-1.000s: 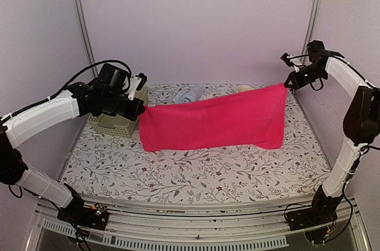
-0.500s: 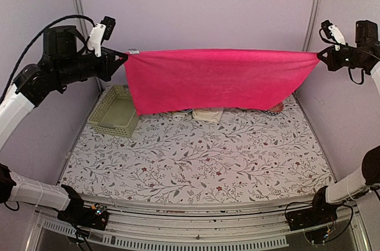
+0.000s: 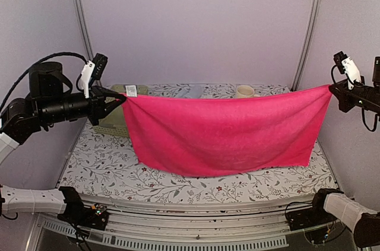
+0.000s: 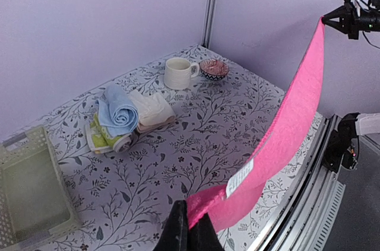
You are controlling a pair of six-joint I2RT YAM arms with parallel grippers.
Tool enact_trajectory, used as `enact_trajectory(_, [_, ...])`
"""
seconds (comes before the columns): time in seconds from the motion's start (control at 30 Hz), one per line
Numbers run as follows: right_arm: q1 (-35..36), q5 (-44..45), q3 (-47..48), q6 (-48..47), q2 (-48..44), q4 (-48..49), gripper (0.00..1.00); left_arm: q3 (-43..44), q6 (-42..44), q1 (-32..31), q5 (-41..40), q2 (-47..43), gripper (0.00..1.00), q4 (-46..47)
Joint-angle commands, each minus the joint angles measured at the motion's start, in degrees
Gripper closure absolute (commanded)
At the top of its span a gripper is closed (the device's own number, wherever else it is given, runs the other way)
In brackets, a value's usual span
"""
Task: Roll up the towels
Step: Flatten out the towel at the center of the board.
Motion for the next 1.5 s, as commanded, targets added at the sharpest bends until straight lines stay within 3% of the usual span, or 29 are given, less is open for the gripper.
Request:
enact_trajectory(0.0, [-0.3,4.2,-8.9,-3.1,1.9,0.4,0.98,-6.1,-3.7,-0.9,-4.8,1.5,1.0,0.0])
enact_trajectory(0.1, [-0.3,3.6,-16.1,-3.2,7.1,6.1,0.97,-9.9,-4.4,0.6,-9.1,9.3,1.0,3.3])
enact_trajectory(0.23, [-0.3,0.8,-18.3,-2.0,22.3,15.8,0.97,-10.7,-4.6,8.0,-3.3,26.3,1.0,14.1])
enact_trajectory(0.37, [1.0,-0.2,-10.0,1.3,44.7,22.9,0.96,0.2,-3.4,12.3,-4.4,47.8,0.98,17.5])
enact_trajectory(0.43, [2.2,1.1,-2.3,2.9,53.6,23.1,0.91,8.7,-3.2,13.6,-6.0,56.2,0.87,15.2])
enact_trajectory(0.5, [3.2,1.9,4.3,5.0,59.1,21.0,0.75,15.8,-3.3,14.1,-7.3,61.4,0.7,12.7])
enact_trajectory(0.53, [3.7,1.9,6.8,5.7,60.1,19.7,0.7,18.2,-3.6,14.1,-7.6,62.6,0.67,11.4])
enact_trajectory(0.63, [4.4,1.4,6.6,6.2,56.8,18.3,0.64,19.3,-5.0,13.9,-8.0,61.8,0.57,8.7])
enact_trajectory(0.73, [4.4,2.3,0.6,4.2,50.2,15.9,0.58,13.2,-6.1,13.5,-5.7,56.3,0.51,8.0])
enact_trajectory(0.9, [4.4,4.5,-13.2,-2.5,37.5,11.5,0.55,2.1,-8.0,12.3,1.2,46.0,0.56,4.1])
enact_trajectory(1.07, [4.4,5.1,-20.8,-9.0,28.0,4.0,0.57,-2.1,-7.4,8.8,4.7,42.1,0.62,-4.8])
enact_trajectory(1.2, [4.4,7.2,-24.0,-13.4,25.7,-1.4,0.59,-3.7,-7.5,6.2,9.7,42.9,0.65,-7.7])
enact_trajectory(1.47, [4.3,11.1,-28.5,-18.4,26.1,-4.3,0.6,-6.8,-8.2,3.0,9.1,46.0,0.69,-5.4])
